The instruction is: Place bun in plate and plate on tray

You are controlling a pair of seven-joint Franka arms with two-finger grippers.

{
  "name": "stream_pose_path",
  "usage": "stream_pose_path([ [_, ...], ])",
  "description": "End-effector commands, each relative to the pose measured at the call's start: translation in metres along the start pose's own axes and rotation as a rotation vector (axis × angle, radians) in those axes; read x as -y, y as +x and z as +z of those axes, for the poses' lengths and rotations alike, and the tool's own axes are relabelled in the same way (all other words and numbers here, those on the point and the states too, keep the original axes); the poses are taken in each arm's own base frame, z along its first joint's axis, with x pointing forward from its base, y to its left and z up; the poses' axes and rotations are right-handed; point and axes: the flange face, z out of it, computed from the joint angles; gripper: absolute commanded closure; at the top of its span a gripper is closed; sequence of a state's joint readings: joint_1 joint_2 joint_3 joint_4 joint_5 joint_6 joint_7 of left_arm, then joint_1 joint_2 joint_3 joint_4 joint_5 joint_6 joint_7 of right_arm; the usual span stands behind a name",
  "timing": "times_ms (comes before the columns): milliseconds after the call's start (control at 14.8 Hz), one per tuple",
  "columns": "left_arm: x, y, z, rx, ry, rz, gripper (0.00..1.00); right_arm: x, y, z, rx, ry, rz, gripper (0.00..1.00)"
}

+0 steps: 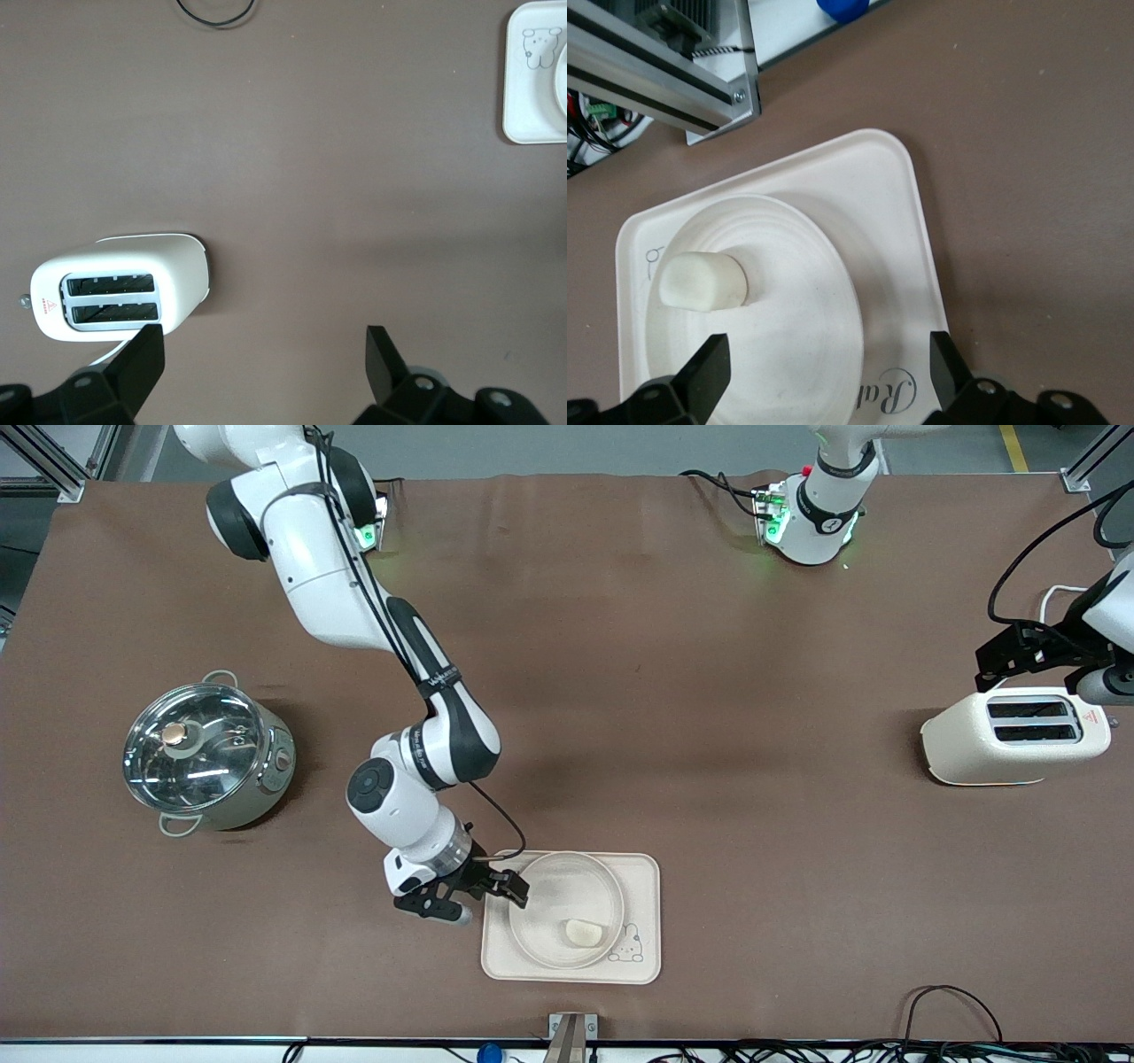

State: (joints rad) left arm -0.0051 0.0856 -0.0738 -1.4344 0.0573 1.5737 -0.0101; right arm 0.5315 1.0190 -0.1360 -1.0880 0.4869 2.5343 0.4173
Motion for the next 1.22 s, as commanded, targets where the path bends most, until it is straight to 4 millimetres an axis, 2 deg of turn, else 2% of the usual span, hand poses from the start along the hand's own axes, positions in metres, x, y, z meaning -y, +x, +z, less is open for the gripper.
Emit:
stream_pose_path([
  [0,0.022,0.0,-0.003,-0.022,-0.012,-0.044,0.0,-0.007,-0.005,-0.064,0.071,-0.028,-0.045,0.0],
  [68,0.029,0.001,-0.001,-0.019,-0.01,-0.05,0.0,-0.009,-0.004,-0.089,0.118,-0.041,-0.074,0.0],
  [203,0.03,0.001,-0.001,-0.017,-0.011,-0.047,0.0,-0.021,0.008,-0.147,0.188,-0.073,-0.089,0.0],
  [338,0.021,0.001,-0.001,-0.018,-0.013,-0.032,0.0,-0.037,0.024,-0.213,0.247,-0.148,-0.153,0.0],
  [406,0.015,0.001,-0.002,-0.019,-0.035,-0.026,0.0,-0.04,0.027,-0.253,0.252,-0.201,-0.188,0.0],
  [609,0.01,0.001,-0.003,-0.021,-0.082,-0.016,0.0,-0.057,0.015,-0.347,0.239,-0.29,-0.244,0.0],
  [677,0.012,0.002,-0.003,-0.023,-0.082,-0.018,0.0,-0.072,0.013,-0.375,0.242,-0.301,-0.231,0.0],
  [947,0.01,0.002,-0.002,-0.021,-0.079,-0.018,0.0,-0.103,-0.004,-0.47,0.25,-0.352,-0.245,0.0],
  [1150,0.011,0.001,-0.003,-0.022,-0.076,-0.016,0.0,-0.142,-0.011,-0.541,0.254,-0.365,-0.254,0.0],
])
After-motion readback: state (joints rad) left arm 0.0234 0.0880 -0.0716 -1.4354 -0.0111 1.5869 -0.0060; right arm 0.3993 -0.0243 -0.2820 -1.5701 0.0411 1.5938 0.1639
